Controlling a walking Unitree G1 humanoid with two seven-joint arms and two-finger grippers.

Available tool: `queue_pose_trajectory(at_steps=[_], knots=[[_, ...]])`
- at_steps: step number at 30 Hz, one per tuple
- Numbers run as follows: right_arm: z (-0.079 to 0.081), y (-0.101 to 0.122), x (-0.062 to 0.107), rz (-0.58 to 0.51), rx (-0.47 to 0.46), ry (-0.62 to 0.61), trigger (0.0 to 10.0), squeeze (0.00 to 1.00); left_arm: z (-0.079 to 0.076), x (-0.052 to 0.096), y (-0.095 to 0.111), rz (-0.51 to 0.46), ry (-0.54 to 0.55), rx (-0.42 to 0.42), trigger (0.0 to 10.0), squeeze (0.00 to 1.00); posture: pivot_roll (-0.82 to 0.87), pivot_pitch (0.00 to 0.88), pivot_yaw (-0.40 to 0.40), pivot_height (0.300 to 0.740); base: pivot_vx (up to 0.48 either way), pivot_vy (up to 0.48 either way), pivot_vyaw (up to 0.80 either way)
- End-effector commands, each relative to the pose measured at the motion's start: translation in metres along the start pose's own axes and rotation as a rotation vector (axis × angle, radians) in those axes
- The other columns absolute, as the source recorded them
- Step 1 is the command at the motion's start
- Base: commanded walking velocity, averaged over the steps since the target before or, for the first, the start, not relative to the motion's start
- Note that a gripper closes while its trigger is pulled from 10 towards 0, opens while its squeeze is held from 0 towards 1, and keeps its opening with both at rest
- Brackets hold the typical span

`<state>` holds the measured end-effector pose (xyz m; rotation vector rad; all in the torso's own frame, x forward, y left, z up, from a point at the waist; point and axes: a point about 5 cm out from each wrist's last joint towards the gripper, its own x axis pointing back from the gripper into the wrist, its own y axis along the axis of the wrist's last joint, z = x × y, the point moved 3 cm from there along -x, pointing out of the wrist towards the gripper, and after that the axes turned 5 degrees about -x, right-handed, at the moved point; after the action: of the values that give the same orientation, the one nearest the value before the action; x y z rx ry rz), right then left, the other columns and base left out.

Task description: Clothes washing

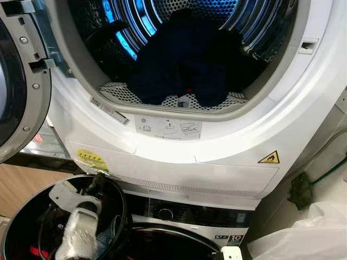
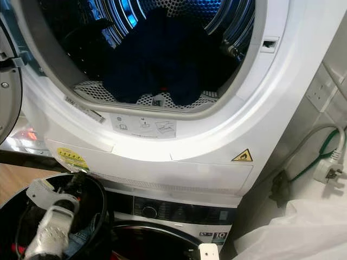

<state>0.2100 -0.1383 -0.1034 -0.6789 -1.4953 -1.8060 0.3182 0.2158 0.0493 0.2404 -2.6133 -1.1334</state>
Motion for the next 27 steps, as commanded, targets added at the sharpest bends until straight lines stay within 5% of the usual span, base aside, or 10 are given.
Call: queue_pose_trajectory(at_steps=[1,7,12,24,27], knots=[[0.0,-0.001,0.0,-0.001,0.002,0.0,10.0,0.0,-0.006,0.009,0.004,-0.048,0.008,-0.018,10.0,1.0,0.08,0.0,0.007,0.74,0.0,0.0,0.0],[-0.001,-0.001,0.001,-0.001,0.003,-0.001,10.0,0.0,-0.005,0.035,-0.002,-0.067,0.059,-0.013,10.0,1.0,0.08,0.0,0.013,0.74,0.0,0.0,0.0],[0.0,-0.002,0.001,-0.002,0.002,0.0,10.0,0.0,0.021,0.054,0.021,-0.175,0.251,0.015,10.0,1.0,0.08,0.0,0.021,0.74,0.0,0.0,0.0],[0.0,-0.003,0.001,0.006,0.013,0.005,10.0,0.0,0.068,0.05,0.019,-0.128,0.527,0.2,10.0,1.0,0.09,0.0,0.011,0.74,0.0,0.0,0.0],[0.001,-0.003,0.001,0.008,0.016,0.006,10.0,0.0,0.071,0.043,0.023,-0.077,0.524,0.102,10.0,1.0,0.09,0.0,0.007,0.74,0.0,0.0,0.0]])
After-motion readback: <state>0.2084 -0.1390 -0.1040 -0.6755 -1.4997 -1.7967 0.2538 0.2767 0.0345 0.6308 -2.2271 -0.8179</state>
